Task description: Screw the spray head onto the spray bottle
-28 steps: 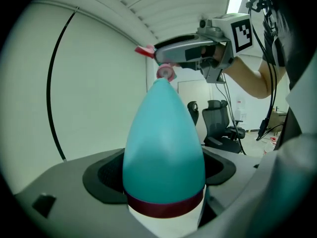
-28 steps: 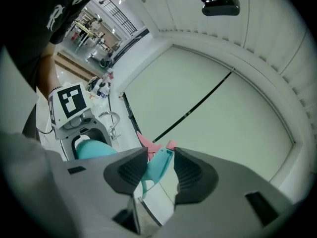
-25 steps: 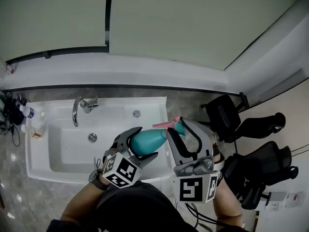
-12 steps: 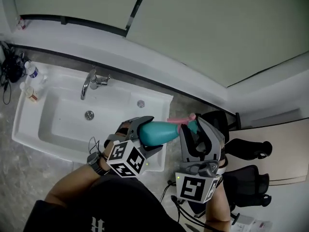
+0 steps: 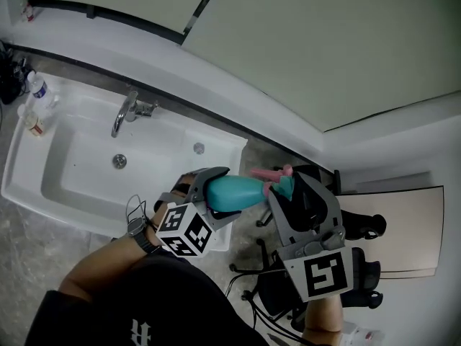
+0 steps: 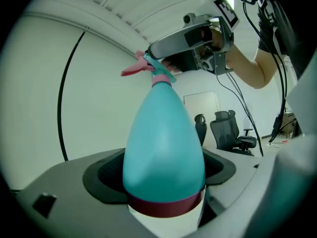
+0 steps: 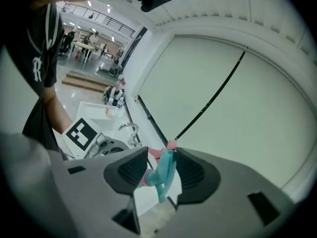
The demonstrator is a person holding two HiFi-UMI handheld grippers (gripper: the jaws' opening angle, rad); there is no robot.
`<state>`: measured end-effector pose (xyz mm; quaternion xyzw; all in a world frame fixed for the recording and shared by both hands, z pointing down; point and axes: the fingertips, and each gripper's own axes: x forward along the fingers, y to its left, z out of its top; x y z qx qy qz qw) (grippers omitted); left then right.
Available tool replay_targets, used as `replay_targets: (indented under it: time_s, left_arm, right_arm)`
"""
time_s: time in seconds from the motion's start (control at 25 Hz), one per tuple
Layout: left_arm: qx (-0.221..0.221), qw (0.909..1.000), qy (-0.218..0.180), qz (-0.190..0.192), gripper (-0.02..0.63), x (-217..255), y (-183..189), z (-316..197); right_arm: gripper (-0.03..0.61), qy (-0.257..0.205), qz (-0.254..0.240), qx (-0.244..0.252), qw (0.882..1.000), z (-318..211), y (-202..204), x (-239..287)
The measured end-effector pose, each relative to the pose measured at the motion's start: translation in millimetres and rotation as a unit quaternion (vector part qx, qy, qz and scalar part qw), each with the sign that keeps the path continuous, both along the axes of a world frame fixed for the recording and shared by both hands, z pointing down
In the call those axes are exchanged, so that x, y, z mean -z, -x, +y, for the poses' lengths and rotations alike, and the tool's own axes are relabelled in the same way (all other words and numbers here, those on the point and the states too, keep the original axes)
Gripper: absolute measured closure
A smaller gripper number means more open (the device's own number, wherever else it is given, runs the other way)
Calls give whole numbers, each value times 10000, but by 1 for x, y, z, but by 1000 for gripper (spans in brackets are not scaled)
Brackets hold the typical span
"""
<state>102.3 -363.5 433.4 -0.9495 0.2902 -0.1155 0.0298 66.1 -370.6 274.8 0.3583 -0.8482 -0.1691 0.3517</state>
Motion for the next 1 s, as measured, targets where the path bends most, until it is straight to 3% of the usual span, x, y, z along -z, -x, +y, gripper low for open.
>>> replay_targets:
  time_s: [0.24, 0.36, 0.52, 0.6, 0.76, 0.84, 0.92, 1.0]
  left_arm:
    - [-133, 9990, -287, 315, 187, 14, -1, -1]
    - [-151, 9982, -415, 404, 187, 20, 1, -3]
    - [-72, 9975, -476, 521, 187, 28, 6, -8]
    - [-17, 9976, -496, 493, 187, 29, 7, -11]
    - [70, 9968, -584, 534, 187, 35, 9, -14]
    - [98, 9966, -673, 474, 187, 35, 11, -15]
    - [130, 9960, -819, 344, 187, 35, 13, -14]
    - [187, 9950, -953, 242, 187, 36, 14, -13]
  right_arm:
    - [423, 804, -987, -63, 9918, 6, -8, 24]
    - [425, 754, -1188, -123, 9900, 6, -17, 41]
    - [425, 1216, -1456, -404, 9810, 3, -36, 26]
    - [425, 1272, -1415, -398, 9809, 7, -33, 21]
    - [425, 1081, -728, -159, 9914, 24, -16, 16]
    - [426, 1115, -686, -158, 9913, 27, -15, 18]
    - [425, 1419, -1124, -277, 9831, 22, -20, 27]
    - [425, 1934, -1691, -442, 9654, 8, -27, 31]
